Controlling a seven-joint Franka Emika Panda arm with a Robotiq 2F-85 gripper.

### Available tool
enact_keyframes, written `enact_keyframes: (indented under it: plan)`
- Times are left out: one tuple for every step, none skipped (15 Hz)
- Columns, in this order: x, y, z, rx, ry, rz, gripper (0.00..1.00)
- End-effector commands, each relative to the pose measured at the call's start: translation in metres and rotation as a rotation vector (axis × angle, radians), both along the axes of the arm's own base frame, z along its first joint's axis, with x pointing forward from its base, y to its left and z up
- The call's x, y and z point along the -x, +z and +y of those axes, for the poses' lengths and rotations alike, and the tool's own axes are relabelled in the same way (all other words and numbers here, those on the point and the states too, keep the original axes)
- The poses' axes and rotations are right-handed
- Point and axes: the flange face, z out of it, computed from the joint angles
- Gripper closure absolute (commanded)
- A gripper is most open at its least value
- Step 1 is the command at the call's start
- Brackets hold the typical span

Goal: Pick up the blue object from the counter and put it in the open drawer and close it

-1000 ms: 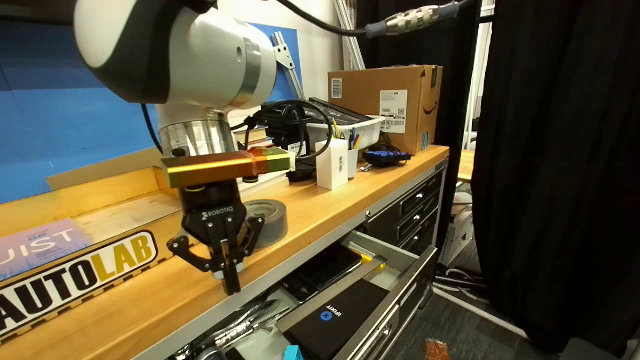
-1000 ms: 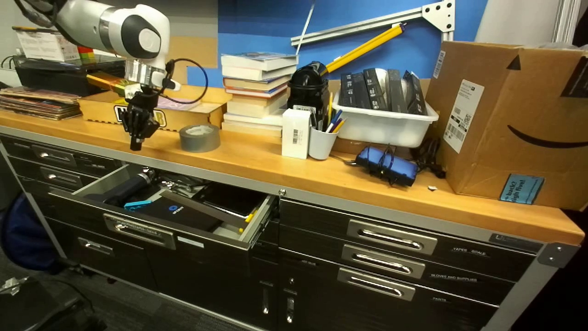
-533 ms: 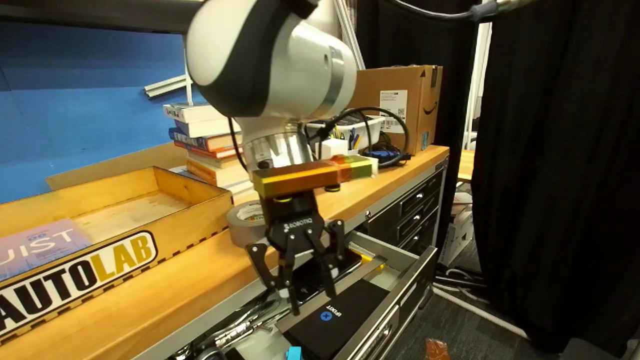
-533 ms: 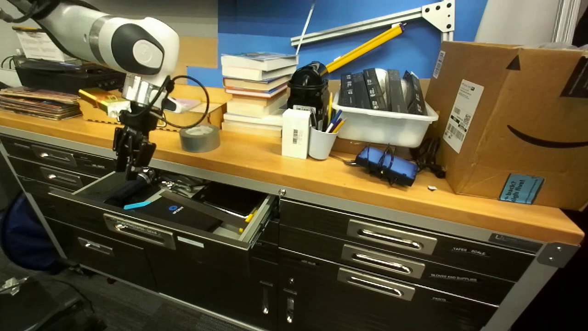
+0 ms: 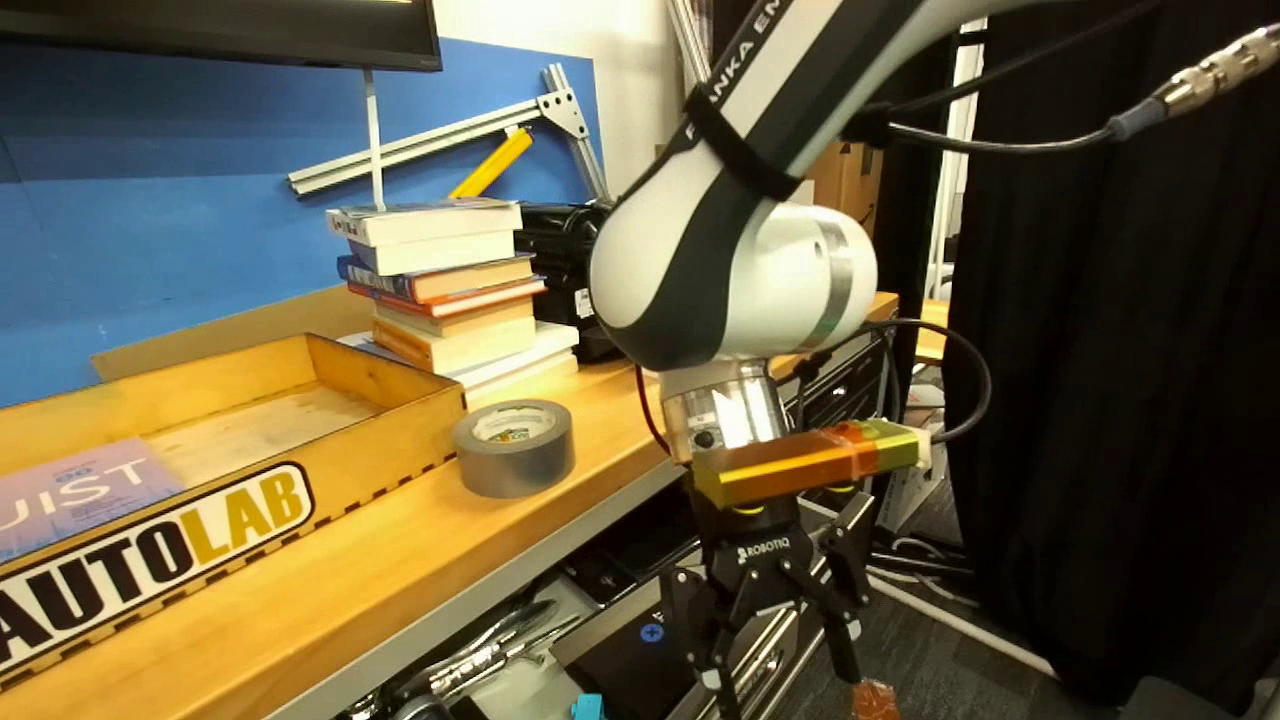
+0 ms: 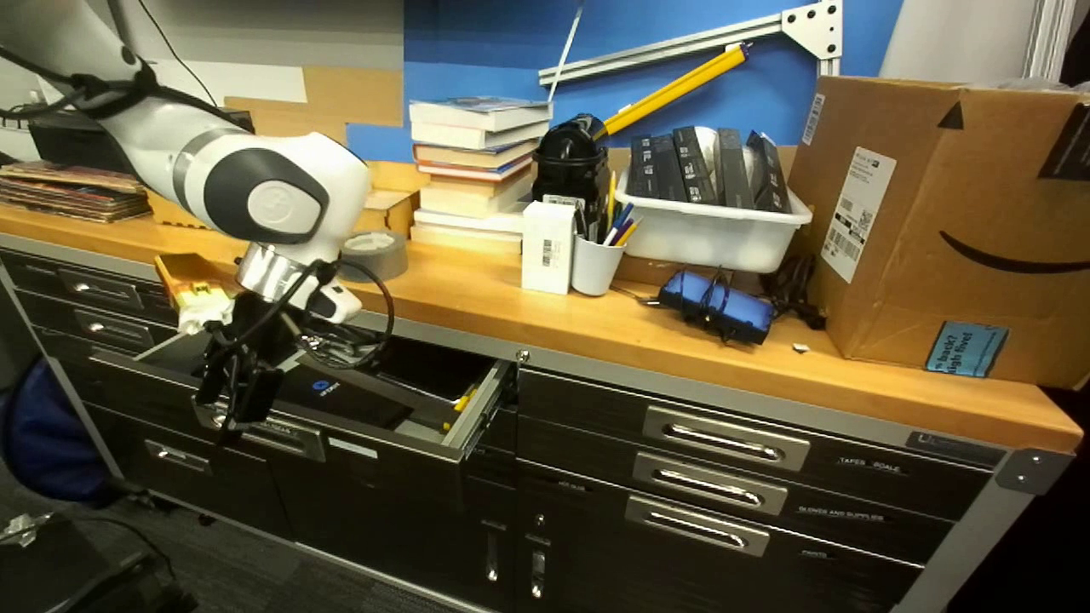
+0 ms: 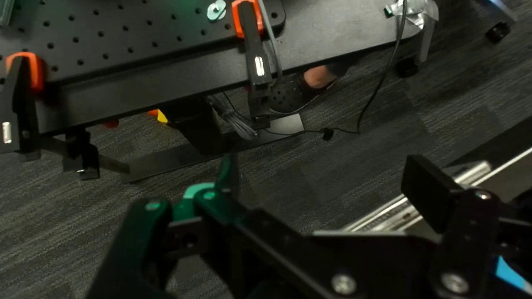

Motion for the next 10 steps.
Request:
enact_keyframes:
  plan:
    - [0.01,-0.024,0.0,-0.014,-0.022,0.009,0.0]
    - [0.011,-0.03,0.003,0.001,-0.044,-0.002,0.0]
    - [0.01,-0.035,0.004,0.007,-0.058,-0.012,0.0]
    - [0.007,-0.038,0.005,0.03,-0.103,-0.05,0.0]
    - [0.003,-0.041,0.005,0.041,-0.146,-0.087,0.0]
    - [0.001,-0.041,0.005,0.05,-0.175,-0.116,0.0]
    - [-0.003,-0.038,0.006,0.049,-0.202,-0.145,0.0]
    - [-0.009,-0.035,0.008,0.058,-0.226,-0.184,0.0]
    - [-0.015,-0.034,0.009,0.067,-0.257,-0.222,0.0]
    - [-0.022,-0.031,0.012,0.081,-0.282,-0.264,0.0]
